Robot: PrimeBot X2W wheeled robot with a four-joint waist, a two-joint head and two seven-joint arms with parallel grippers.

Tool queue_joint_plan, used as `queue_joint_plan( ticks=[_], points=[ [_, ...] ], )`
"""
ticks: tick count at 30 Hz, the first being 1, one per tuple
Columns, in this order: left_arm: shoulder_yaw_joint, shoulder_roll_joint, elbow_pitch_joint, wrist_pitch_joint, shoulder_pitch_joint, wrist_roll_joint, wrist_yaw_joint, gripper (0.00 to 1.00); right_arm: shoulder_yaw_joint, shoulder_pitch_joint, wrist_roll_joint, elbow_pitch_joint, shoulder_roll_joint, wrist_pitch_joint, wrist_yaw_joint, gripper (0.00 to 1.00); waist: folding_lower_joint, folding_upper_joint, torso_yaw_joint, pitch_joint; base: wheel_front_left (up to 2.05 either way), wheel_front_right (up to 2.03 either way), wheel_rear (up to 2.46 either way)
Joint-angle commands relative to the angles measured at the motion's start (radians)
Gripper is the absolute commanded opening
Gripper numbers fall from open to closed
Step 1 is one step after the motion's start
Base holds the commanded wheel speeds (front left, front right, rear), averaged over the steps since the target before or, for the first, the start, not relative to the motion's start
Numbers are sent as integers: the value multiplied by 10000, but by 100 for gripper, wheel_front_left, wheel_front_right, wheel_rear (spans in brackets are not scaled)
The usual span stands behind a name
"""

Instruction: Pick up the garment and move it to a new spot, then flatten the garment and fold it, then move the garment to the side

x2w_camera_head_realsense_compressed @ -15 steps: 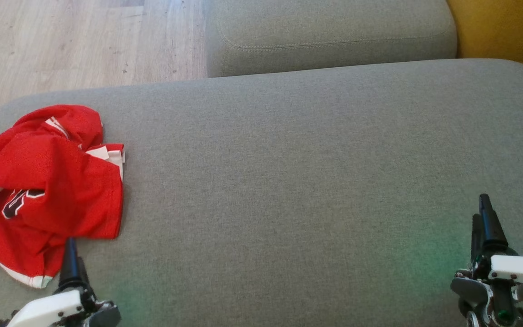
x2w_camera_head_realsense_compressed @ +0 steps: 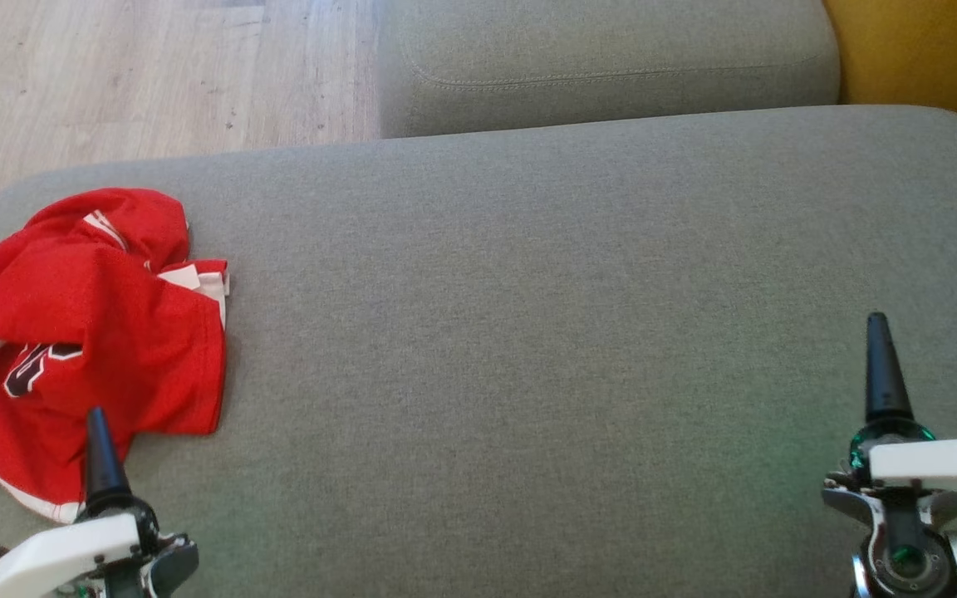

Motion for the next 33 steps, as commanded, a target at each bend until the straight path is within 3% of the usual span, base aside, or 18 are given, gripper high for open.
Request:
queue_joint_plan(
  ticks=[1, 15, 33],
  points=[
    [195, 90, -502, -128, -467, 388, -24, 100, 144, -470, -576, -567, -60, -138, 27, 100, -1, 0, -5, 2, 0, 0, 0],
    [-350, 100, -1633, -515, -366, 2883, 140, 100, 406, -405, -3414, -1221, -67, -522, 36, 100, -1, 0, -11, 88, 0, 0, 0],
    [-1438, 114, -2043, -1049, -251, 6623, 353, 100, 1008, -242, -6545, -1292, -76, -1052, 47, 100, -1, 0, -18, 169, 0, 0, 0]
  ],
)
